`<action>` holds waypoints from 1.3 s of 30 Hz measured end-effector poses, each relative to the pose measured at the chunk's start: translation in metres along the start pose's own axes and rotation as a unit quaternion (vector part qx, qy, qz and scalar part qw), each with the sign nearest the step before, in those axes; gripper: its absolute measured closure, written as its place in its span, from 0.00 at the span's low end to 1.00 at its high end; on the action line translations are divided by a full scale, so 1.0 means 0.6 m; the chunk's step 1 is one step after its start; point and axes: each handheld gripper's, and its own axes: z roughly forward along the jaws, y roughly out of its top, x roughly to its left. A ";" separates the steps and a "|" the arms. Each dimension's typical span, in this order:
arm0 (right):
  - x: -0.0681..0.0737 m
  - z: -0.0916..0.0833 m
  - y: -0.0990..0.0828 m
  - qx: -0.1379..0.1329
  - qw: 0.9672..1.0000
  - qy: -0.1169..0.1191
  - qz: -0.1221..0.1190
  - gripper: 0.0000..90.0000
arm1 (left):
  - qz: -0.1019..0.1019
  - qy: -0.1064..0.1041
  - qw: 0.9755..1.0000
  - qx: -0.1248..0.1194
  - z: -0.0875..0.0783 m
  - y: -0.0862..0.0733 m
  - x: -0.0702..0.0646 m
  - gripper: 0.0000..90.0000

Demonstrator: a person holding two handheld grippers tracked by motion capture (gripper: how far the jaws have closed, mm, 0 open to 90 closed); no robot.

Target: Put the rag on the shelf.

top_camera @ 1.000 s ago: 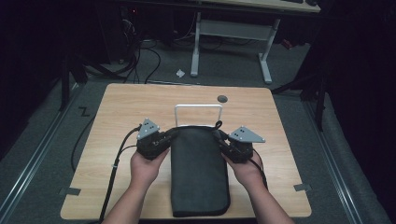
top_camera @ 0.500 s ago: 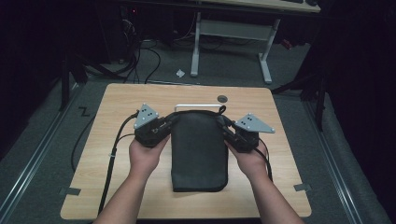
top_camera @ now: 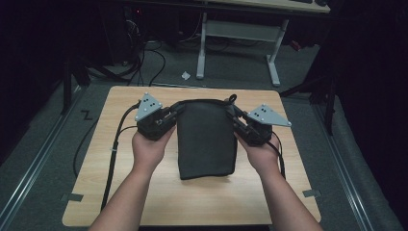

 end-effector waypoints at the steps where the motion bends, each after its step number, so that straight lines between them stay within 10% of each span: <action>1: -0.002 0.000 0.003 -0.001 1.000 0.000 0.000 0.86 | 0.003 0.001 1.000 -0.001 0.001 0.004 0.001 0.92; 13: -0.027 0.025 0.043 -0.021 1.000 -0.011 0.006 0.86 | 0.024 0.009 1.000 -0.016 0.029 0.045 0.025 0.92; 39: -0.109 0.150 0.067 -0.012 1.000 -0.013 0.013 0.86 | 0.004 0.028 1.000 0.005 0.153 0.085 0.126 0.92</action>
